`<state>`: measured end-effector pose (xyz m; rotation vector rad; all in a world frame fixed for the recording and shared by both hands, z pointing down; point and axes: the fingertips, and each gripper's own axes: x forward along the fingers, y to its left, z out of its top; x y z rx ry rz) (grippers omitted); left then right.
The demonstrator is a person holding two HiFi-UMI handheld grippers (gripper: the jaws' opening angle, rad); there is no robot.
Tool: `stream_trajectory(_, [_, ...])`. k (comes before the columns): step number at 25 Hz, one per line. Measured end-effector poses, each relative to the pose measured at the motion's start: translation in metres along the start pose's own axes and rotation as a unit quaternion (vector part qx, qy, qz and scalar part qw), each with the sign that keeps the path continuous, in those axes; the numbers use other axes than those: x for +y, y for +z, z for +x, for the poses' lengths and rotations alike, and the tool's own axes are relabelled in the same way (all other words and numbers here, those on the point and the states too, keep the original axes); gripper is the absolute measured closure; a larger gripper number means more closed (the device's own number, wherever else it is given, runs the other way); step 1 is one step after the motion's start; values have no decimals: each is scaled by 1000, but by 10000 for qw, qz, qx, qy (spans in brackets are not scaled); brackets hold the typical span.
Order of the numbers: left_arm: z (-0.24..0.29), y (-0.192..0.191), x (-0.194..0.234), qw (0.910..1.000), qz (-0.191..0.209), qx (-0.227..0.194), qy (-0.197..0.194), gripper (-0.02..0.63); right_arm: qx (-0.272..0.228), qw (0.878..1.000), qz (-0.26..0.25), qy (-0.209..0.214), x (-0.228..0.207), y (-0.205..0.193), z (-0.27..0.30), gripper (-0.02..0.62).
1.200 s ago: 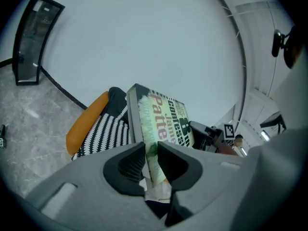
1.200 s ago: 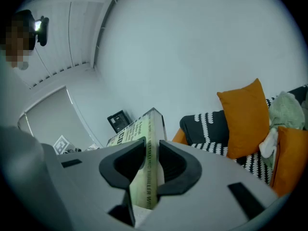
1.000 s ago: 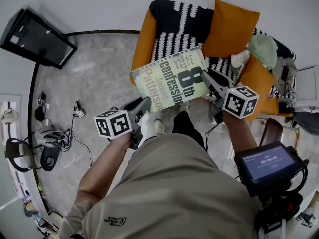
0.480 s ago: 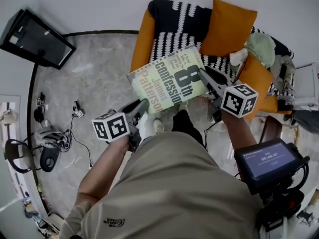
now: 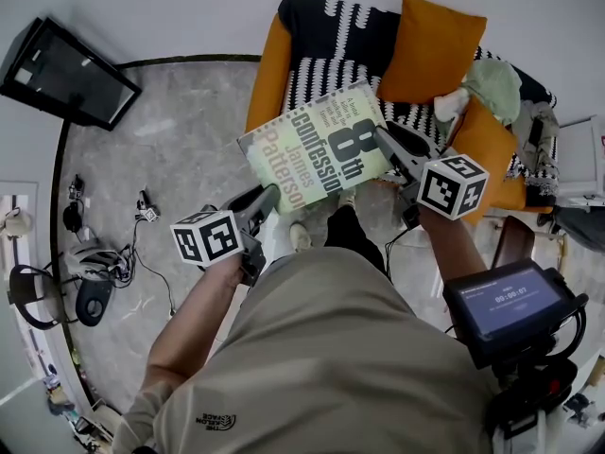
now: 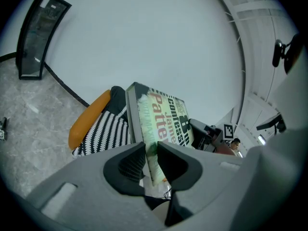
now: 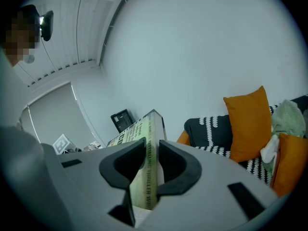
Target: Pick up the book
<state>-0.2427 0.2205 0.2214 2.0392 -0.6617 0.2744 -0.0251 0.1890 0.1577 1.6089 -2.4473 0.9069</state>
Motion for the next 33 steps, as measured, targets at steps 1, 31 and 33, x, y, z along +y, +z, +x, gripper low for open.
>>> stream_trajectory(1, [0,0,0,10000,-2,6,-4,523,0,10000,-2,-6,0,0,0,492])
stream_trajectory(31, [1,1,5,9999,-31,83,60,524,-39,10000,-29,11,3,1,2,495])
stream_trajectory(33, [0,0,6,9999,-30,82,70,524,-51,10000,-43,29,4,2,4,495])
